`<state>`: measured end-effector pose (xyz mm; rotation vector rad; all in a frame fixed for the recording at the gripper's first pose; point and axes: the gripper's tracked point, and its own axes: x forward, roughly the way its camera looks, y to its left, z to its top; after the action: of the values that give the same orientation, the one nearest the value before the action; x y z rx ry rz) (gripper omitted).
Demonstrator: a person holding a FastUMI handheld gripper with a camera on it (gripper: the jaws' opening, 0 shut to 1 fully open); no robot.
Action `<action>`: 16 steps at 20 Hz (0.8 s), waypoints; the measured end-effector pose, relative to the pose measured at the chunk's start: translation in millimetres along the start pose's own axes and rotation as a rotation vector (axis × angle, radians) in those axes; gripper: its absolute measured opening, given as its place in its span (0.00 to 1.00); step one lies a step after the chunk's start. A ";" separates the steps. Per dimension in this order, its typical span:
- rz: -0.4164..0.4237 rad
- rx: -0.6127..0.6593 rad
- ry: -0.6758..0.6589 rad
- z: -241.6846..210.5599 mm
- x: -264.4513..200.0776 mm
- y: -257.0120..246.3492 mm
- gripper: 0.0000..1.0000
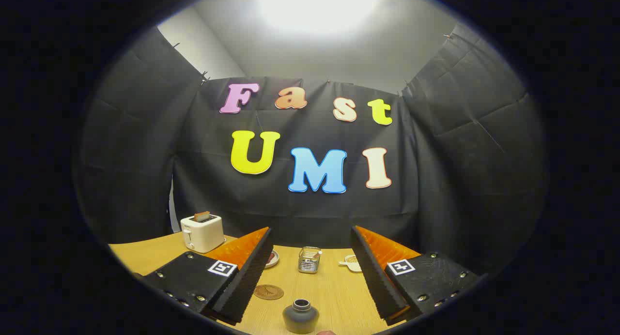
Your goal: Take the bottle from table, then pour the juice into the cup, finally place the bottle on the coaster
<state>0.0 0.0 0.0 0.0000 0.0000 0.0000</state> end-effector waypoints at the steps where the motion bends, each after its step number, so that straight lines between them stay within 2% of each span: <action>1: 0.003 0.009 0.002 -1.0 -1.8 0.8 0.97; 16: 0.018 0.053 -0.019 -8.9 -5.8 -9.0 0.97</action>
<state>-5.8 -9.0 -8.9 0.0529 -0.0193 0.0183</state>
